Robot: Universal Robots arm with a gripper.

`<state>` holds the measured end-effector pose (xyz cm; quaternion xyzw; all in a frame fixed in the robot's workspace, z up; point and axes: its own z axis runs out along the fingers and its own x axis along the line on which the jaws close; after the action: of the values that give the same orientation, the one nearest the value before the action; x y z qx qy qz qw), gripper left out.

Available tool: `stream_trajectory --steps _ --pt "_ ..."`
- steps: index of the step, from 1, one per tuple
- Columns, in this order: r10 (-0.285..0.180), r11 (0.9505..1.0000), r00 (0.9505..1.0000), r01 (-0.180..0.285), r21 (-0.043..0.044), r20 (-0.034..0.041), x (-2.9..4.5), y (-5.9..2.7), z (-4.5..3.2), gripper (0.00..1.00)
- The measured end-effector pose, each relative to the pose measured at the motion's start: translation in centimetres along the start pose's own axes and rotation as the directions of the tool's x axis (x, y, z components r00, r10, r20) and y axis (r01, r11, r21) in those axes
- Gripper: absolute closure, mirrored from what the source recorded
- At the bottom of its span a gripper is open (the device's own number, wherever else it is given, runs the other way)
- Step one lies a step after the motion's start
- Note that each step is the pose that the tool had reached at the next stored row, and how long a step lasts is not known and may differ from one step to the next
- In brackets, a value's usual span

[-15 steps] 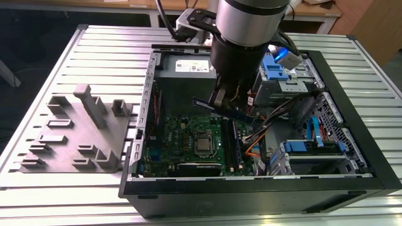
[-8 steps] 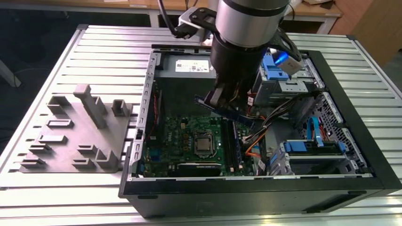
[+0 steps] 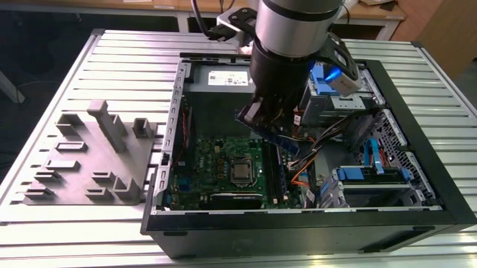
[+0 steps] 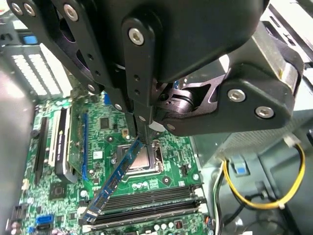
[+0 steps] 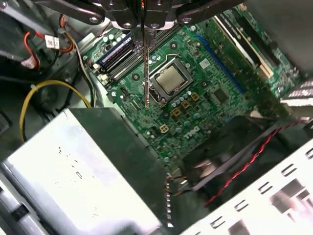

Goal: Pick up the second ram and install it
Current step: 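Insert the second ram into the second slot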

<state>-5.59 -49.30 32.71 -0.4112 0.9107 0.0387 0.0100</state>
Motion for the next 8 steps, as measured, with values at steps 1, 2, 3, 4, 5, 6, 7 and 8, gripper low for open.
stream_trajectory --steps 1,2,3,4,5,6,7,8 --pt "0.018 0.9998 0.9998 -0.018 0.0009 0.0011 0.0 0.0 0.02 0.9" --pt "0.036 0.9994 0.9994 -0.036 0.0018 0.0022 0.0 0.0 0.03 0.9" --pt "0.054 0.9986 0.9985 -0.054 0.0026 0.0034 0.0 0.0 0.05 0.9" --pt "0.072 0.9974 0.9974 -0.072 0.0035 0.0045 0.01 0.0 0.07 0.9" --pt "0.089 0.996 0.996 -0.09 0.0042 0.0058 0.01 0.0 0.09 0.9" --pt "0.107 0.9942 0.9942 -0.108 0.0051 0.007 0.01 -0.01 0.1 0.9" --pt "0.125 0.9921 0.9921 -0.125 0.0058 0.0082 0.01 -0.01 0.12 0.9" --pt "0.145 0.9895 0.9894 -0.145 0.0066 0.0095 0.01 -0.01 0.14 0.9"
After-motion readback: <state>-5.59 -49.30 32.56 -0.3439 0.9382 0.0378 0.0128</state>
